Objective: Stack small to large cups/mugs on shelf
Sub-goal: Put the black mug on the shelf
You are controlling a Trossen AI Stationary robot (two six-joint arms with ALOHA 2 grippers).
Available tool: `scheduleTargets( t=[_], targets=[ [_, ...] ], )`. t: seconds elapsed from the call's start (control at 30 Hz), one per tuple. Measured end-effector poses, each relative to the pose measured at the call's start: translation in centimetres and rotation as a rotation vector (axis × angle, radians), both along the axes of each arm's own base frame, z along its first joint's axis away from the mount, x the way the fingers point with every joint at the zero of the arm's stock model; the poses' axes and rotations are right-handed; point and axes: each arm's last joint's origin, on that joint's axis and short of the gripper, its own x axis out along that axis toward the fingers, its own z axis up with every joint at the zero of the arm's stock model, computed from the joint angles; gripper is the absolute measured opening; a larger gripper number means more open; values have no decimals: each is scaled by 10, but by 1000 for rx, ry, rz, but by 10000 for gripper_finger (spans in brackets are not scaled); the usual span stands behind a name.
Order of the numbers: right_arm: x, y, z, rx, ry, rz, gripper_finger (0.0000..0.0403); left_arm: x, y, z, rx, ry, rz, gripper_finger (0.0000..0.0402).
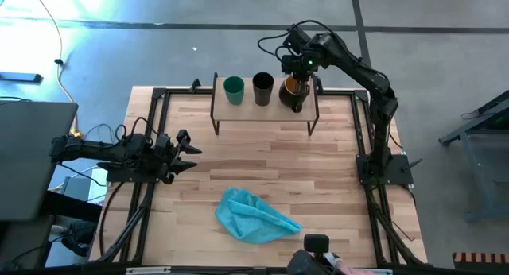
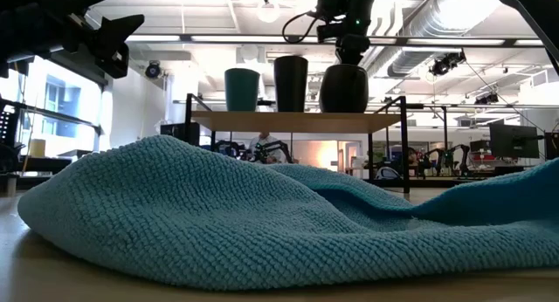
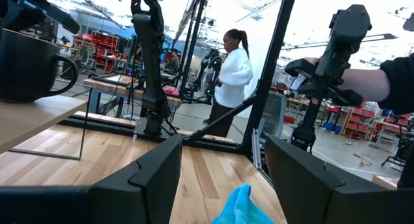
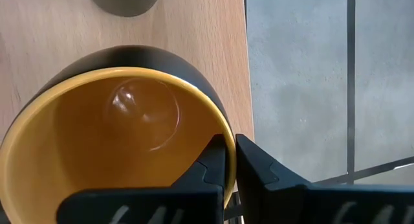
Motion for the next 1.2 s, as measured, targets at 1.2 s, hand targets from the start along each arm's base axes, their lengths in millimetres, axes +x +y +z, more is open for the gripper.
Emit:
scheduleTargets(
  t=[1.2],
  targets=[
    [2,0,-2,22,-17,-1,51,0,0,0,-1,4,0,211]
  ],
)
